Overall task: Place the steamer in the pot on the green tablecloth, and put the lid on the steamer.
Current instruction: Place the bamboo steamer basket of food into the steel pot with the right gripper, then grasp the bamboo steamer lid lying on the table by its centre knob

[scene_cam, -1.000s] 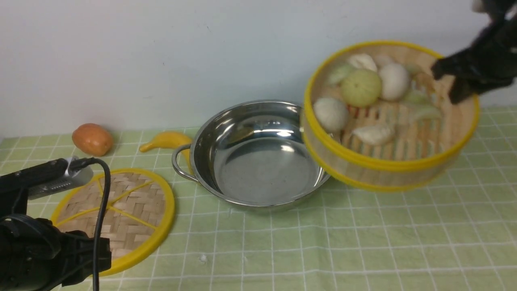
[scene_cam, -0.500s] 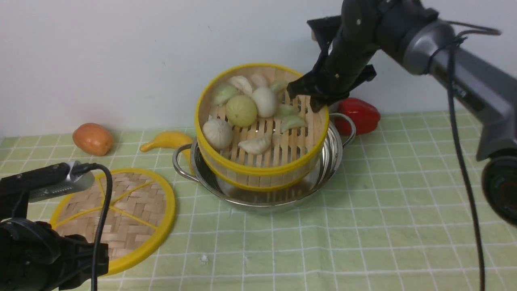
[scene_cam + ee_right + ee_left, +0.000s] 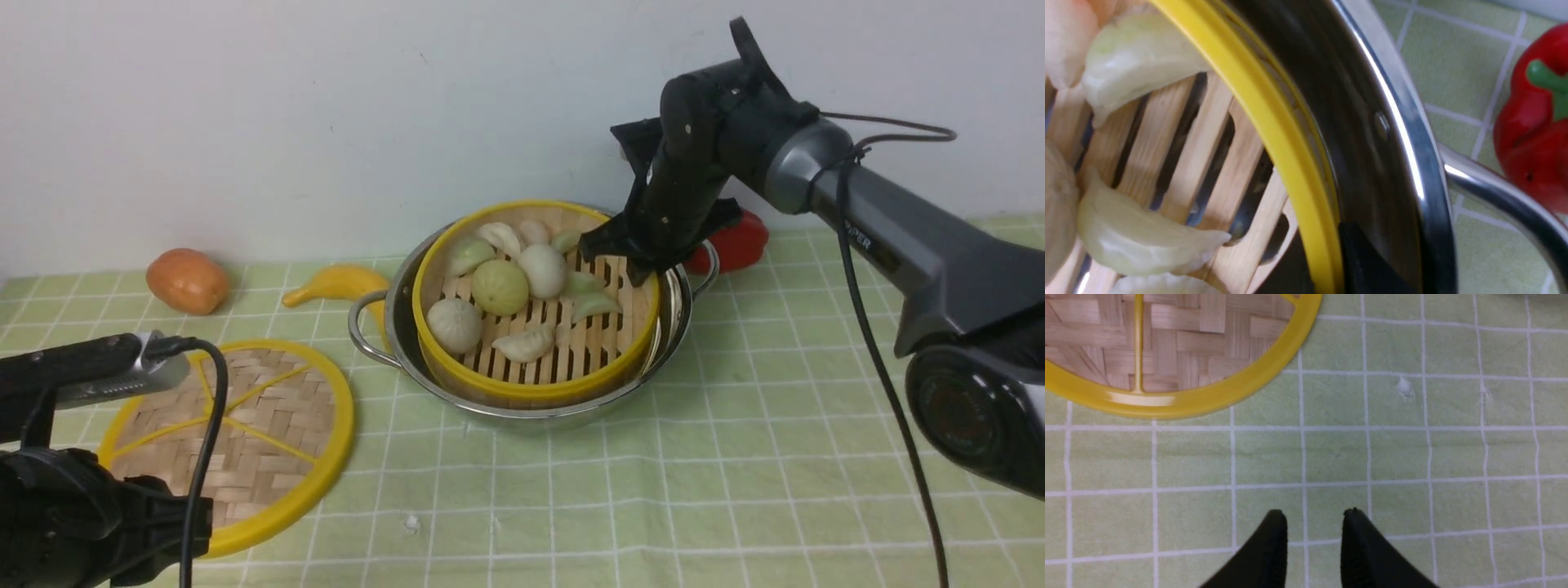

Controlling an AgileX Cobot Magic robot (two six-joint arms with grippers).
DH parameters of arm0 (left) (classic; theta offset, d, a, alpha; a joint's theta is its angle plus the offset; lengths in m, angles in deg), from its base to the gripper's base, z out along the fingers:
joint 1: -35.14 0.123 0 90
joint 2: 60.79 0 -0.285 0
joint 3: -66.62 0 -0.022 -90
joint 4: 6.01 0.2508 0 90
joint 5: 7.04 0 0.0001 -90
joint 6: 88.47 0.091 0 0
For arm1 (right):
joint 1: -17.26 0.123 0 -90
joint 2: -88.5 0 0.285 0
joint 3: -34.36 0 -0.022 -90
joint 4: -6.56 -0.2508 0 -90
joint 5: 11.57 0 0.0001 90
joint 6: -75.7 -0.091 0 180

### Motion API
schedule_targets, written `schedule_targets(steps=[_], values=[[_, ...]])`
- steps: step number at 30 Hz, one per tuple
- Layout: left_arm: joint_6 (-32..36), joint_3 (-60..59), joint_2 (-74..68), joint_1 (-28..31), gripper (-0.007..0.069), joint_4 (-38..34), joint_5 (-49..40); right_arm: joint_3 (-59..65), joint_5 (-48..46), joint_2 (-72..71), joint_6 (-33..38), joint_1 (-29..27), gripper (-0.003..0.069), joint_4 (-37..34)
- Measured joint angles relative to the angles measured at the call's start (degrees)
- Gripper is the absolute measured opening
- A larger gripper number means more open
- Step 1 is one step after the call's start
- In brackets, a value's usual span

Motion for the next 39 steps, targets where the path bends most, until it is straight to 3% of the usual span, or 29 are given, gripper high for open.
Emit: schedule_targets(steps=[12,16,19,25,34,39], values=[[-0.52,0.0,0.0,0.0,0.0202,0.18,8.44,-0.09,0.05,-0.01,-0.05,0.0,0.0076,-0.7],[-1.78,0.0,0.0,0.0,0.0209,0.18,12.22,-0.53,0.37,-0.01,-0.23,0.0,0.0152,-1.29],[-4.59,1.52,-0.85,0.0,0.0211,2.01,12.52,-0.54,0.61,-0.24,-0.29,-0.06,0.0257,-2.4],[-13.84,11.82,-7.3,0.0,0.022,13.06,7.86,-0.54,0.98,-4.53,0.63,-0.26,0.043,-2.9],[-17.74,23.27,-23.08,0.0,0.0222,17.97,2.92,1.25,1.37,-18.57,3.41,-4.54,0.0479,-2.9],[-17.74,29.51,-34.42,0.0,0.023,17.97,2.82,11.44,1.65,-35.73,5.52,-5.66,0.0479,-2.9]])
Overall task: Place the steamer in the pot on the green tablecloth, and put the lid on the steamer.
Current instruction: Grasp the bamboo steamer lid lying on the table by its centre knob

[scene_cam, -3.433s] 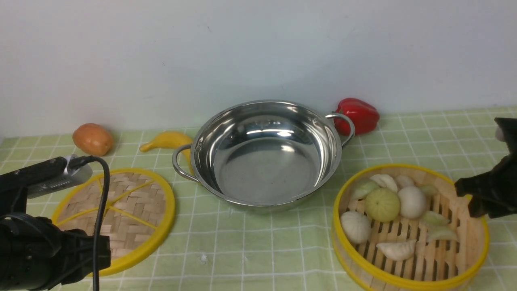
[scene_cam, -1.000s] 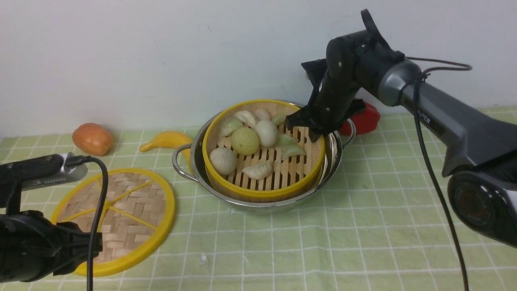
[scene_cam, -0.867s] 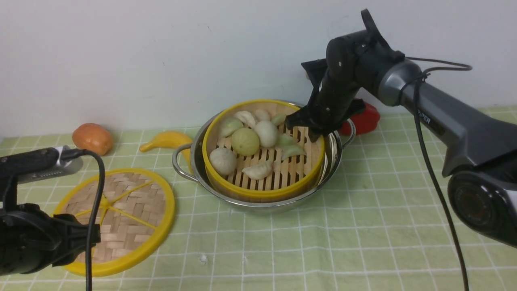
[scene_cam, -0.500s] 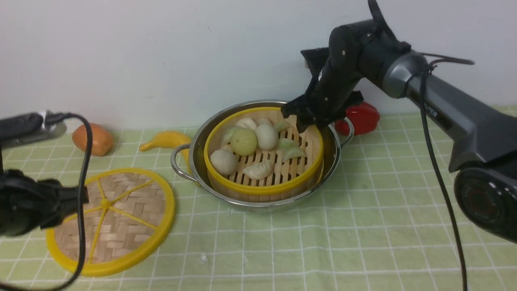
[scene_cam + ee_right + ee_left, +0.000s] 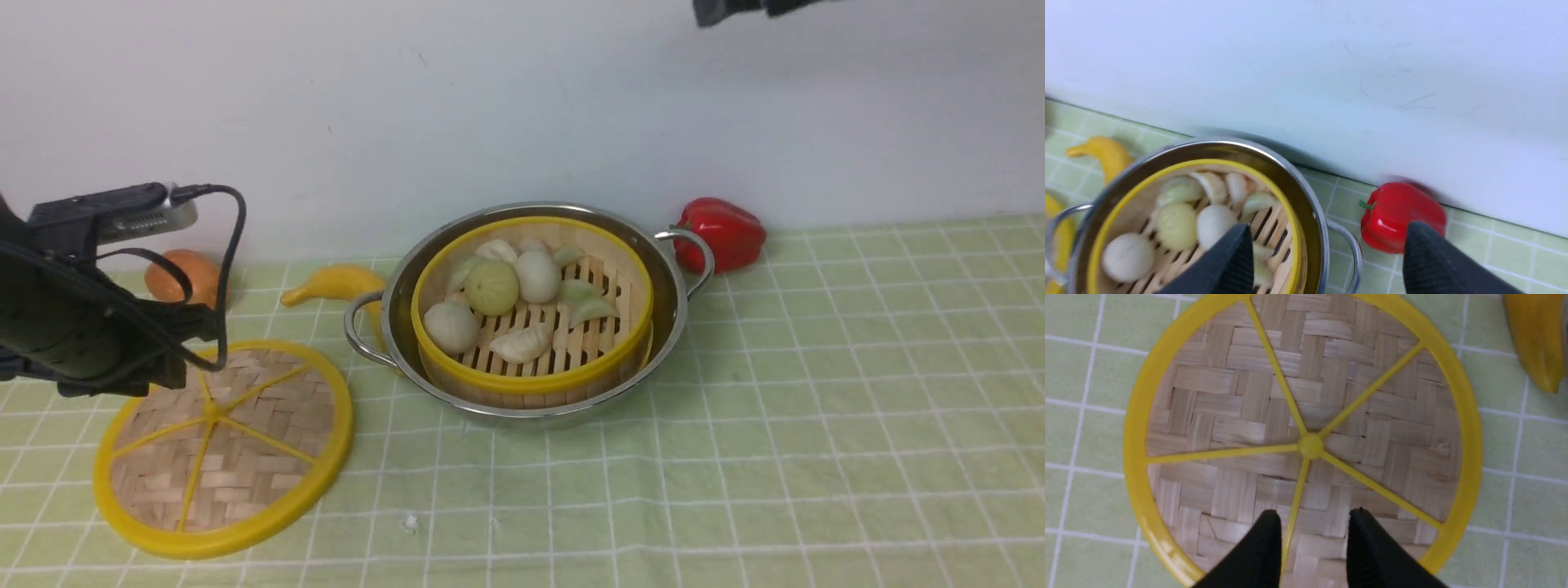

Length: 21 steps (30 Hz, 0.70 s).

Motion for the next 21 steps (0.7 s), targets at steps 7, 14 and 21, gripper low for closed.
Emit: schedule_targets(steps=[7,14,21], values=[[2.14,6.39,-10.36,0.0,0.024,-0.27,-0.96,19.96,-0.13,-25.5,3.36,0.0,0.048,0.0],[2.33,6.87,-13.97,0.0,0.0243,-0.61,-0.95,32.27,-0.27,-39.08,3.69,0.0,0.048,0.86],[2.37,7.07,-16.04,0.0,0.0223,-1.01,-1.01,37.0,-0.56,-44.09,3.1,0.0,0.048,0.97]])
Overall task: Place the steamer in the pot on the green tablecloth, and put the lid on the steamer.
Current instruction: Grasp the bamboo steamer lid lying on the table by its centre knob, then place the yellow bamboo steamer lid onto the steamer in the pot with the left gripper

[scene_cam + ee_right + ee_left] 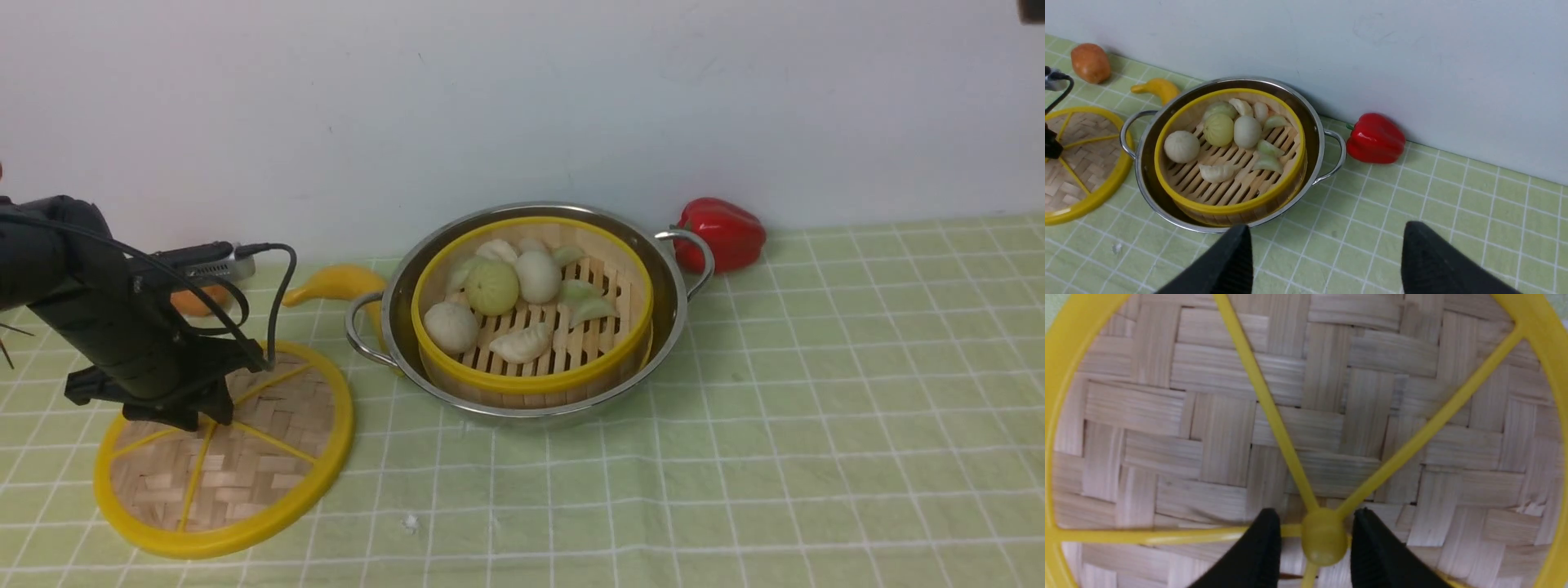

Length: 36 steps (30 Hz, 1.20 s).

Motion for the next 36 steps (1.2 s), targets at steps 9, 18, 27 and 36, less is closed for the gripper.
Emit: schedule_targets(steps=[9,18,27,36], values=[[1.29,0.81,0.05,0.0,0.0115,1.36,-2.52,0.26,0.07,-0.38,-0.99,0.0,0.048,2.26],[-2.37,16.72,4.09,0.74,0.0115,15.62,-23.5,0.26,0.07,-0.55,-2.03,0.0,0.048,11.14],[-0.23,41.65,1.1,-17.57,0.0115,12.89,-24.32,0.26,0.07,-1.0,-4.18,0.0,0.048,10.96],[-0.17,53.18,-14.03,-32.63,0.0115,12.15,-24.38,0.26,0.07,-1.0,-4.36,0.0,0.048,10.35]])
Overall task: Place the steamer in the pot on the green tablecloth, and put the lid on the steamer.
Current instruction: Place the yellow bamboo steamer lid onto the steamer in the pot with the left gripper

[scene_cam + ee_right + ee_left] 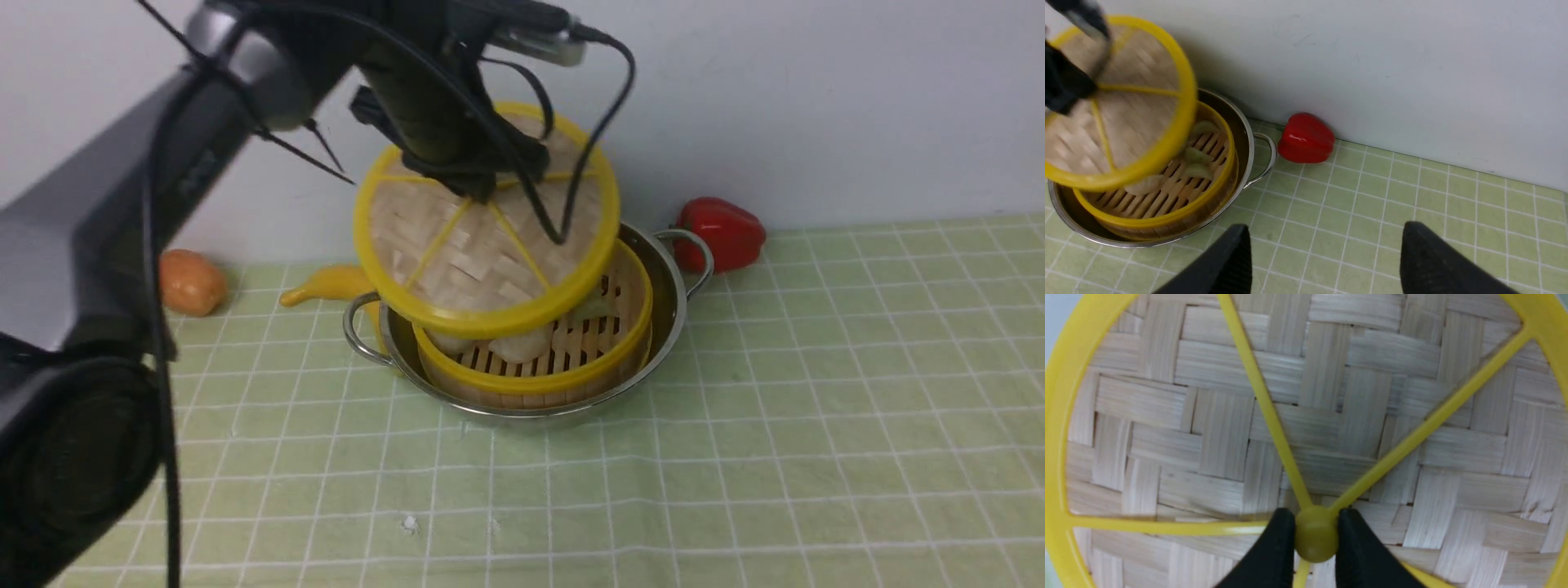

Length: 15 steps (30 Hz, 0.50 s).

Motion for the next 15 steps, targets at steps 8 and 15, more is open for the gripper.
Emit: schedule_targets(steps=[8,15], values=[[-0.52,0.52,-3.83,-1.28,0.0115,0.55,-0.88,0.0,0.0,0.0,-0.48,0.0,0.048,-0.04],[-0.51,0.61,-5.54,-1.28,0.0115,0.56,-0.88,0.0,0.0,0.0,-1.07,0.0,0.048,-0.04]])
